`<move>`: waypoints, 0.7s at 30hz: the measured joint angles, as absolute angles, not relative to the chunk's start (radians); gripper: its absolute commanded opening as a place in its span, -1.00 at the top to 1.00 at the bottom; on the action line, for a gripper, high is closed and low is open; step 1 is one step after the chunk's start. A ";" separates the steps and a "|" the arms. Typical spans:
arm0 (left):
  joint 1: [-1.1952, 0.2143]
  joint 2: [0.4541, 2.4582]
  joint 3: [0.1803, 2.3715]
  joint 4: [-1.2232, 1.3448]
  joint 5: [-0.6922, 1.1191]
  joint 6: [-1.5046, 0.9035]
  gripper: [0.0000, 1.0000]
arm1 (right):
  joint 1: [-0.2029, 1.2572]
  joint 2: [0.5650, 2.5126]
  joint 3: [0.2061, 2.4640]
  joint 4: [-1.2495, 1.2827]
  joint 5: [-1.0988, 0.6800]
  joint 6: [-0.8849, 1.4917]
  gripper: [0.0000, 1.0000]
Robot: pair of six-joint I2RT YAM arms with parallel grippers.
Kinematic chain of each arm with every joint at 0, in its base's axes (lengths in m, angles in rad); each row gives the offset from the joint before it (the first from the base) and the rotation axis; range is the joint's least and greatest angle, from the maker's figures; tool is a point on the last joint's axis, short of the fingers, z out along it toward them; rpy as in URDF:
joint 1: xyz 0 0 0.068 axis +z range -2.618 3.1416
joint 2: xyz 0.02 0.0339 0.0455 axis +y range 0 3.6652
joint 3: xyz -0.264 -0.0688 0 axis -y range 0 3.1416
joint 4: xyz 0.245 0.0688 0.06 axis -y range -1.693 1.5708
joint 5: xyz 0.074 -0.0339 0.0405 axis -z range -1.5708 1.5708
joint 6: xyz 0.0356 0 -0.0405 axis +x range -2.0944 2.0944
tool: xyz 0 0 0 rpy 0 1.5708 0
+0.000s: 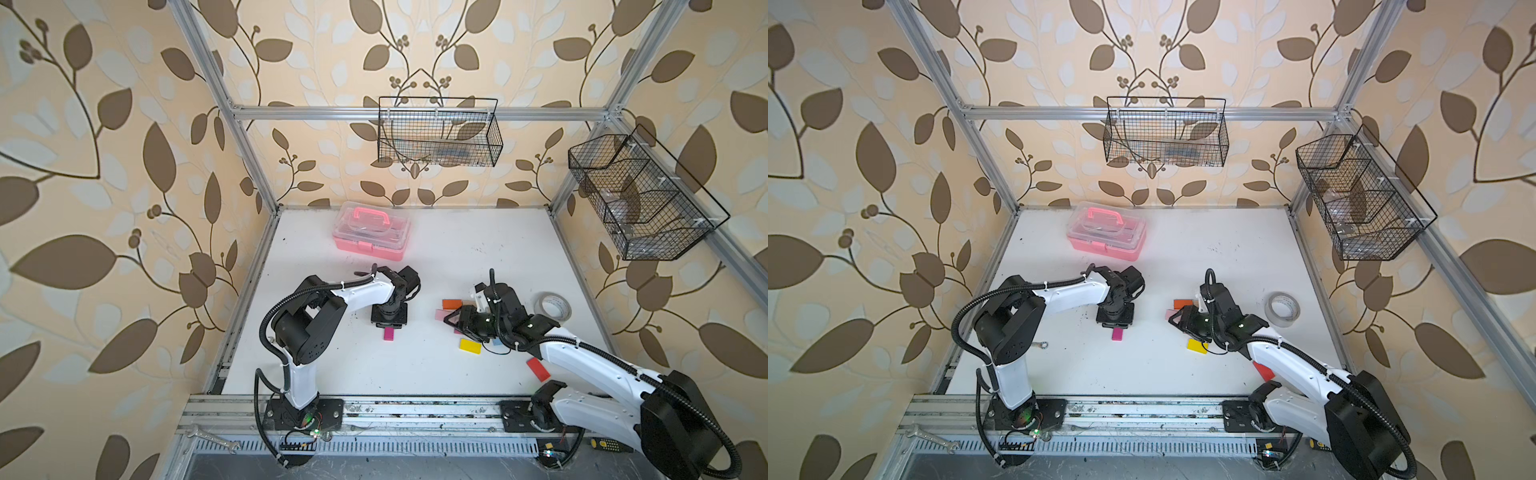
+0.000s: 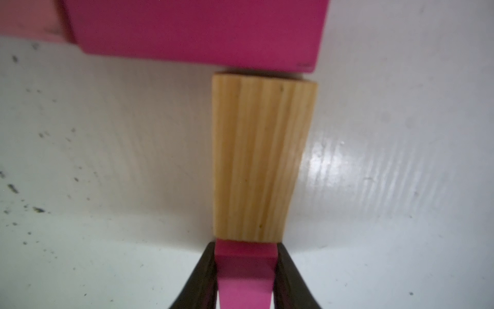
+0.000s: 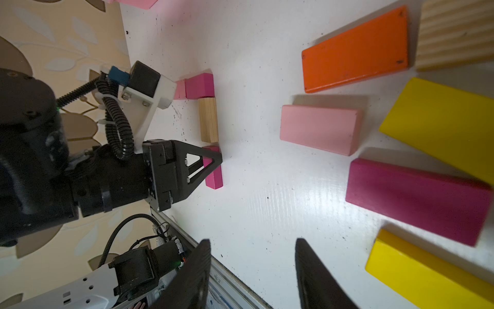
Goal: Assemble the number 7 with building blocks
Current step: Assemble the building block at the center of the board.
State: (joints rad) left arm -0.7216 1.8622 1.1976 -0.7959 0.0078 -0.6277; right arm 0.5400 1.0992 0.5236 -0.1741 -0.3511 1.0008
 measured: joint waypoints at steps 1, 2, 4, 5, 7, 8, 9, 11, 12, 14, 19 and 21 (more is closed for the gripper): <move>-0.722 1.864 1.199 -0.797 0.008 -0.627 0.33 | 0.540 1.100 0.524 -0.174 -0.351 1.002 -0.04; -0.722 1.865 1.201 -0.799 0.008 -0.626 0.33 | 0.540 1.101 0.524 -0.173 -0.351 1.002 -0.04; -0.722 1.868 1.205 -0.802 0.008 -0.626 0.33 | 0.540 1.101 0.524 -0.170 -0.351 1.003 -0.04; -0.722 1.870 1.207 -0.804 0.008 -0.625 0.33 | 0.540 1.101 0.524 -0.168 -0.351 1.003 -0.04; -0.722 1.874 1.212 -0.807 0.008 -0.622 0.33 | 0.540 1.101 0.524 -0.166 -0.351 1.003 -0.04; -0.722 1.875 1.214 -0.808 0.008 -0.619 0.33 | 0.540 1.102 0.524 -0.165 -0.351 1.003 -0.04; -0.722 1.877 1.216 -0.808 0.008 -0.617 0.33 | 0.540 1.103 0.524 -0.163 -0.351 1.005 -0.04; -0.722 1.878 1.218 -0.808 0.008 -0.612 0.32 | 0.540 1.103 0.524 -0.162 -0.351 1.006 -0.04; -0.722 1.879 1.219 -0.809 0.008 -0.611 0.32 | 0.540 1.104 0.523 -0.161 -0.351 1.006 -0.04; -0.722 1.879 1.220 -0.809 0.008 -0.610 0.32 | 0.540 1.106 0.524 -0.160 -0.351 1.006 -0.04; -0.722 1.880 1.220 -0.809 0.008 -0.609 0.32 | 0.540 1.108 0.523 -0.159 -0.351 1.007 -0.04; -0.722 1.880 1.220 -0.809 0.008 -0.609 0.31 | 0.540 1.110 0.523 -0.154 -0.351 1.007 -0.04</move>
State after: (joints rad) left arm -0.7216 1.8797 1.2198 -0.8085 0.0082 -0.6090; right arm 0.5404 1.1095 0.5232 -0.1543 -0.3511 1.0065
